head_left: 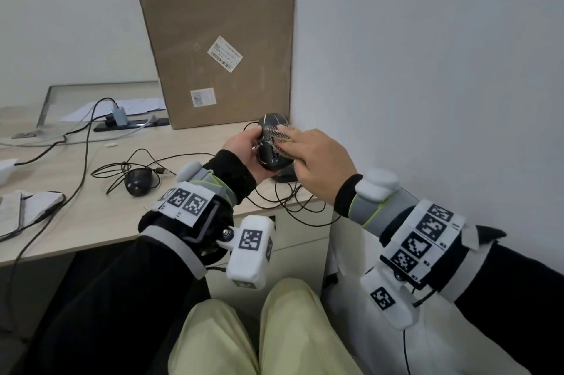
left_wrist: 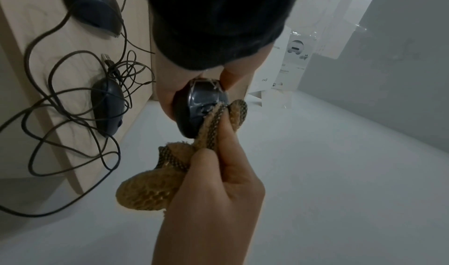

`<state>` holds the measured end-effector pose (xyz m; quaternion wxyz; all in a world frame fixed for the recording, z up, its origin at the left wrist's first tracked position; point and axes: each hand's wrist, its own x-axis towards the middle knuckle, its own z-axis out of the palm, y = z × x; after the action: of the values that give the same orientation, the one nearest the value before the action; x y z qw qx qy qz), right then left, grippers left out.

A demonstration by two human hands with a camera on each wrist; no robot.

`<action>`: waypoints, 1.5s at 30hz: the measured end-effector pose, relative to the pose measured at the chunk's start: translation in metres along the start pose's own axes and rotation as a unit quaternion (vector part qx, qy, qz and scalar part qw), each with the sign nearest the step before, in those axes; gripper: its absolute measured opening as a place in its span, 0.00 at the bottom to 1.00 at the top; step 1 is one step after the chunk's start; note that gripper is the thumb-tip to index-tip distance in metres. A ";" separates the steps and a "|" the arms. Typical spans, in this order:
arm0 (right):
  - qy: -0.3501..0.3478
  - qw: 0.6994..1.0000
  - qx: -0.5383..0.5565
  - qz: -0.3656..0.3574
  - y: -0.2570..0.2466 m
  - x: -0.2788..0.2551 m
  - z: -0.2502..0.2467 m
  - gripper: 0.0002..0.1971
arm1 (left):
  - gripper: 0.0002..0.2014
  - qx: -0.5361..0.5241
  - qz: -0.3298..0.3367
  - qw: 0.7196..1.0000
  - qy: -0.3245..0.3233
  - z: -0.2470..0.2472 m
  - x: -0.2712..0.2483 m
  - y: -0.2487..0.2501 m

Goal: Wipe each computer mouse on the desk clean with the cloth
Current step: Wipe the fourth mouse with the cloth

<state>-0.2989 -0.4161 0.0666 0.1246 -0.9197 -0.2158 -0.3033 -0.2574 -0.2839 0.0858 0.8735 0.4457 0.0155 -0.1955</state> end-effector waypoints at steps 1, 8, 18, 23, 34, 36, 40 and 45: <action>0.001 1.000 -0.005 0.011 0.001 0.000 0.000 0.29 | 0.12 0.011 -0.004 1.000 -0.004 -0.002 0.000 -0.002; -0.041 0.979 0.116 0.165 0.018 0.029 -0.012 0.28 | 0.12 0.094 -0.021 0.994 -0.059 -0.012 -0.010 -0.018; -0.016 0.999 -0.011 -0.030 -0.014 -0.001 0.017 0.28 | 0.17 -0.022 0.009 0.999 0.026 -0.009 -0.010 0.000; -0.011 0.996 -0.068 -0.059 -0.018 -0.015 0.029 0.26 | 0.19 -0.045 0.031 0.997 0.048 -0.010 -0.012 0.004; -0.041 0.999 -0.019 -0.016 -0.026 -0.006 0.028 0.25 | 0.17 -0.039 0.043 0.995 0.085 -0.009 -0.013 0.008; -0.033 0.998 -0.034 -0.031 -0.023 -0.015 0.036 0.23 | 0.18 -0.025 0.052 0.995 0.083 -0.010 -0.014 0.012; -0.017 1.000 -0.004 -0.003 -0.022 -0.009 0.032 0.24 | 0.15 0.004 0.046 0.996 0.078 -0.010 -0.015 0.006; -0.018 0.990 0.085 0.109 -0.022 0.003 0.020 0.31 | 0.14 -0.008 0.034 0.996 0.084 -0.015 -0.015 -0.002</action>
<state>-0.2973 -0.3891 0.0549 0.2305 -0.9293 -0.1415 -0.2515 -0.2694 -0.2682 0.0777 0.8788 0.4539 0.0747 -0.1272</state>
